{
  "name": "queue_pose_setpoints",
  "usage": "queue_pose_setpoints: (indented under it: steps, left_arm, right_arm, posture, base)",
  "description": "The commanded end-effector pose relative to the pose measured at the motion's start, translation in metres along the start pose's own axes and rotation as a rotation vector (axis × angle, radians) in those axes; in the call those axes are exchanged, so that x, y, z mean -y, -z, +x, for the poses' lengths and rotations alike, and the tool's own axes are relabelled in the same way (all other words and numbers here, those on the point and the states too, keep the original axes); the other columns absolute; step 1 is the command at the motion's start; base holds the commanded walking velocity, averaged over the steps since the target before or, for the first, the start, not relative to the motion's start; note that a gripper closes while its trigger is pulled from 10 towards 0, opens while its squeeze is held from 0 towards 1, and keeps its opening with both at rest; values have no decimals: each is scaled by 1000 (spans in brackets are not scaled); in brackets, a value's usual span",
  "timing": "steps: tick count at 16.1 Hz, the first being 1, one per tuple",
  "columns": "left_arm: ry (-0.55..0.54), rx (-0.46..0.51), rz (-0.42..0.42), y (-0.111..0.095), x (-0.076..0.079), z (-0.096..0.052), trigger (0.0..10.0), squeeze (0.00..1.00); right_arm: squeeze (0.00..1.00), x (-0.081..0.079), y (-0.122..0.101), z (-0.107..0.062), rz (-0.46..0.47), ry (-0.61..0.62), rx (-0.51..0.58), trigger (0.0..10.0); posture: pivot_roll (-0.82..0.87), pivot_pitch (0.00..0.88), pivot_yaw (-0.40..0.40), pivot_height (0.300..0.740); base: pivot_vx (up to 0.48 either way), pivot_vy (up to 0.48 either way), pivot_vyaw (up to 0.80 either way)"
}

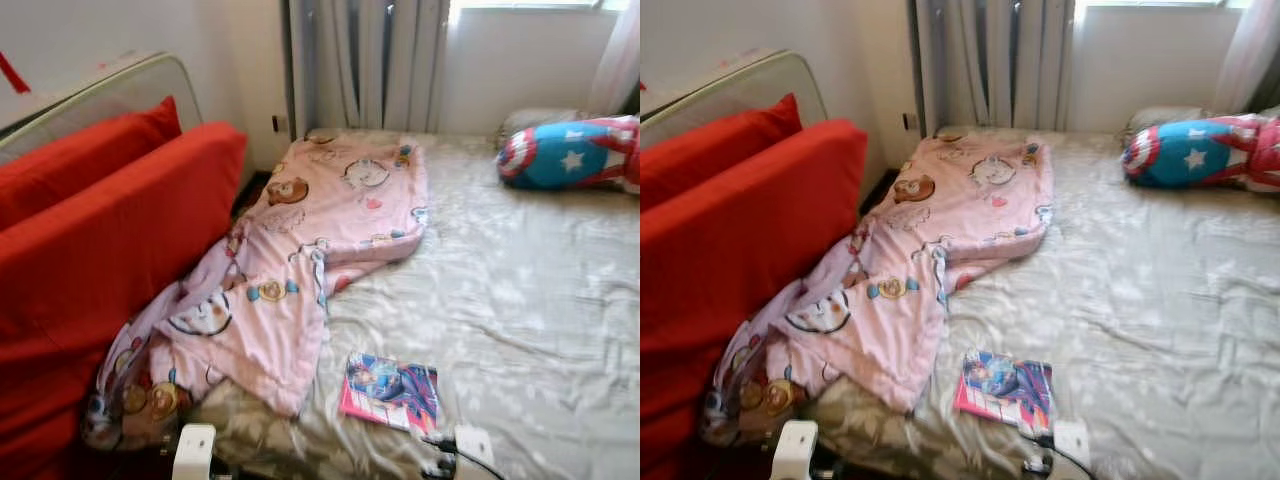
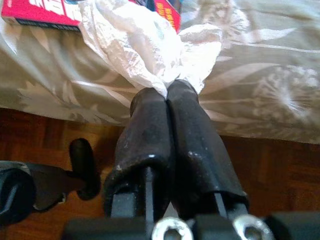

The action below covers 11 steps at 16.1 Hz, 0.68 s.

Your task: Clean up the room

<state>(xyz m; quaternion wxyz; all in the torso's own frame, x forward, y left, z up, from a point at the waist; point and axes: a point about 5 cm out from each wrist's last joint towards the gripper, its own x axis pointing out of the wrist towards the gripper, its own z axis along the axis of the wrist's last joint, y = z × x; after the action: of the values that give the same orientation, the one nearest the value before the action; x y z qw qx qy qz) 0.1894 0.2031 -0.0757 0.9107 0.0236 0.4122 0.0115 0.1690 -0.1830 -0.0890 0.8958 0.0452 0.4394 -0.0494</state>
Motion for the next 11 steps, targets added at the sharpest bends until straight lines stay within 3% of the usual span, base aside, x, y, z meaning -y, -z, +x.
queue_pose_setpoints:
  steps: [1, 11]
  left_arm:
    - [-27, -42, -9, 10, -7, -3, 10000, 0]
    - [-45, -80, -11, 21, -15, -7, 10000, 0]
  right_arm:
    - [0, -4, -3, 1, -11, -11, 7, 10000]
    - [0, -2, 10, -2, -21, -1, -40, 10000]
  posture:
    - [38, 0, 38, 740]
    - [41, 0, 40, 740]
  base:
    - [0, 0, 800]
    - [0, 0, 800]
